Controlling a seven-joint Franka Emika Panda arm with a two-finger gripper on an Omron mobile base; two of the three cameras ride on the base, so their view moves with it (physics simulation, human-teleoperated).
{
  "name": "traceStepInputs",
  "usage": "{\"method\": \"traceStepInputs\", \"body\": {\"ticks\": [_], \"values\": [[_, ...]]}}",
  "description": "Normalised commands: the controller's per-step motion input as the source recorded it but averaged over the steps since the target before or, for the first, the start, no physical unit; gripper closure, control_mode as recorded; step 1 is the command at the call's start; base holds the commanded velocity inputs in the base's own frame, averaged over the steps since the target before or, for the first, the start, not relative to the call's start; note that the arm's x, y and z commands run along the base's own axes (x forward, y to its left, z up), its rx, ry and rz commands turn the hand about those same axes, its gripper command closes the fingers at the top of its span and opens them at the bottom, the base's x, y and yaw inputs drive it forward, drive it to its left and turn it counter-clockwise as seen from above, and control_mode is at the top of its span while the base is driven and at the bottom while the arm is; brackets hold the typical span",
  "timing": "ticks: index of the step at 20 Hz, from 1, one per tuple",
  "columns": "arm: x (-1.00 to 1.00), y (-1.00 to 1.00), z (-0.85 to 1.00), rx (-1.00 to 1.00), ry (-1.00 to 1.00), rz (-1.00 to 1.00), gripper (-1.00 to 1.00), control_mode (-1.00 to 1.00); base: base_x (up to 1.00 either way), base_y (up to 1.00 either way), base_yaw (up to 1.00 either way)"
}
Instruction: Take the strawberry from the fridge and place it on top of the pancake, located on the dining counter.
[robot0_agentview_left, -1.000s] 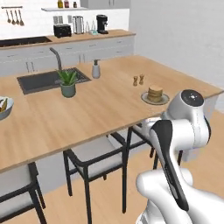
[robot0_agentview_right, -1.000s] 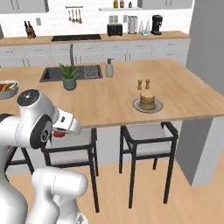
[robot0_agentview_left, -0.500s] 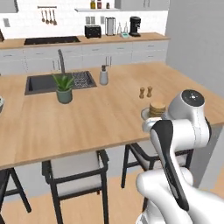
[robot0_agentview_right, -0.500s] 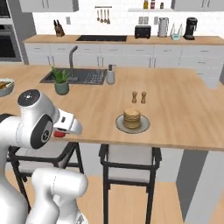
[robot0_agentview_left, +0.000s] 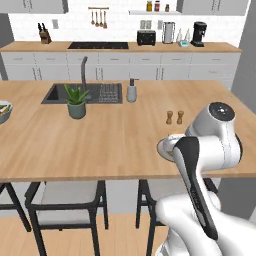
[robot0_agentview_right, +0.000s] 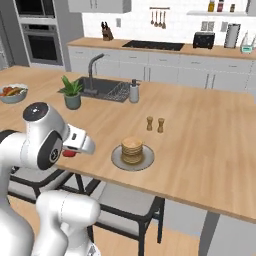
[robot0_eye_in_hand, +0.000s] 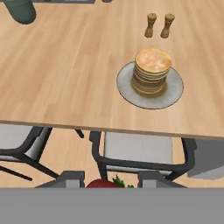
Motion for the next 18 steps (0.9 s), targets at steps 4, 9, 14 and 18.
{"method": "traceStepInputs", "body": {"ticks": [4, 9, 14, 18], "values": [[0.00, 0.00, 0.00, 0.00, 0.00, 0.00, 1.00, 1.00, 0.88, -1.00, 0.33], [1.00, -1.00, 0.00, 0.23, 0.09, 0.14, 1.00, -1.00, 0.00, 0.00, 0.00], [1.00, -0.97, -0.05, 0.20, 0.31, 0.00, 1.00, -1.00, 0.00, 0.00, 0.00], [1.00, -0.66, -0.29, 0.10, 0.38, 0.00, 1.00, -1.00, 0.00, 0.00, 0.00]]}}
